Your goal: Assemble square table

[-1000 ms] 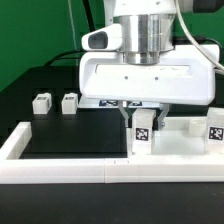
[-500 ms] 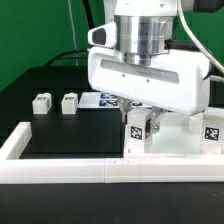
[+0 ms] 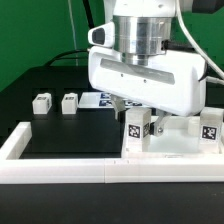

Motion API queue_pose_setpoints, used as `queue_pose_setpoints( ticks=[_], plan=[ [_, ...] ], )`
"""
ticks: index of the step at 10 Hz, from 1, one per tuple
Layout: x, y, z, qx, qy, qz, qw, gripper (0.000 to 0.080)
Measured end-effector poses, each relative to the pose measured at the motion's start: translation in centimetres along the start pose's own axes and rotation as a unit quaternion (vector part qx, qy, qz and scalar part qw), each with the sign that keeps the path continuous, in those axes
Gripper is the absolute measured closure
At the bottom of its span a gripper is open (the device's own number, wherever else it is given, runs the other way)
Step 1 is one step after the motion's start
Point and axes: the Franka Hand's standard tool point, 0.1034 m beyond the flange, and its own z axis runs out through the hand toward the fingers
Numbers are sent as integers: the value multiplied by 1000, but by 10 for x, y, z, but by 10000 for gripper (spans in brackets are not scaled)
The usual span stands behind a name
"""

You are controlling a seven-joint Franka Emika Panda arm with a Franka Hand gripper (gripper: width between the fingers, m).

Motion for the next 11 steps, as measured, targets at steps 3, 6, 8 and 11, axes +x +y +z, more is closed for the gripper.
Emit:
queue_pose_setpoints(
  ticks=[3,6,8,11],
  plan=[
    [0,0,0,0,0,0,1000,158],
    [-3,-8,-7,6,2,-5,1000,150],
    [-6,-14,-32,23,5,-38,999,150],
    [-41,-14,-55,39,11,-35,999,150]
  ],
)
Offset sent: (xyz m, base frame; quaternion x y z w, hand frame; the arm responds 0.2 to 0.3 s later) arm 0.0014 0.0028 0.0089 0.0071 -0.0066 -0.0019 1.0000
